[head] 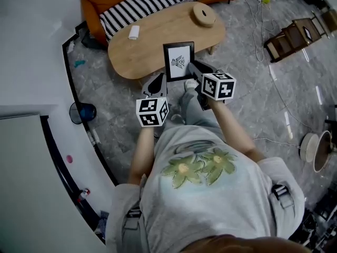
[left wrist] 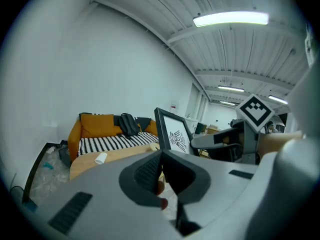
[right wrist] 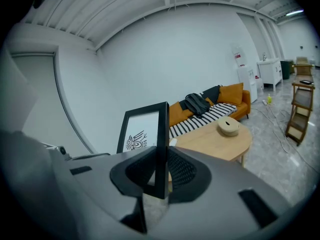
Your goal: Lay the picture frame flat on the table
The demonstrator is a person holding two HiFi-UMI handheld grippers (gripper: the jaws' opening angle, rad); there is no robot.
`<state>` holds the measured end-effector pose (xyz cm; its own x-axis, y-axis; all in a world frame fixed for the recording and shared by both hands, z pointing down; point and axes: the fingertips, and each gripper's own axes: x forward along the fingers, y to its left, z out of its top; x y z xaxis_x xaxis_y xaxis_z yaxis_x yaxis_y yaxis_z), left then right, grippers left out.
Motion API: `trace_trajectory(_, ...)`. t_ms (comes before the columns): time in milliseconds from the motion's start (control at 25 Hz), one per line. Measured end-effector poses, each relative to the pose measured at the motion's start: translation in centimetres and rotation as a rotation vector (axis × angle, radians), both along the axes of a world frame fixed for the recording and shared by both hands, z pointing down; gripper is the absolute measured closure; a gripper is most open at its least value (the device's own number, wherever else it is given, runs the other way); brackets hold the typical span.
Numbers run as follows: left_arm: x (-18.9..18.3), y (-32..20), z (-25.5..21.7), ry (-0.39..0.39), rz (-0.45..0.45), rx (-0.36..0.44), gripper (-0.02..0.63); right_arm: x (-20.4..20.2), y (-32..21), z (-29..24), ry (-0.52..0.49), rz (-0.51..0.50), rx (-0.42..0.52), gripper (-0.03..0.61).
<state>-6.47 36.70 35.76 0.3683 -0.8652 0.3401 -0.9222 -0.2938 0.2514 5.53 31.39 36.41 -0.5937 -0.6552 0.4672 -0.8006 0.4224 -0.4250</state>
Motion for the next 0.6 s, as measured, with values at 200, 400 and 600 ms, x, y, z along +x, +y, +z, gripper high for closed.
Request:
trace_trajectory(200, -0.3, -1.7, 0.6, -0.007, 0.010, -0.017, 0.598, 0.1, -1.8, 0.4, 0.001, 0.006, -0.008, 0.503)
trace_trajectory(400, -0.4, -3.9, 0.8, -0.010, 0.011, -0.015, 0.598, 0.2, -4.0, 1.1, 0.014, 0.003, -0.010, 0.503)
trace_trajectory(600, -1.2, -8.0, 0.8, -0.016, 0.006, -0.022, 0.598, -0.1, -8.0, 1.5, 0.015, 0.002, -0.020, 0.503)
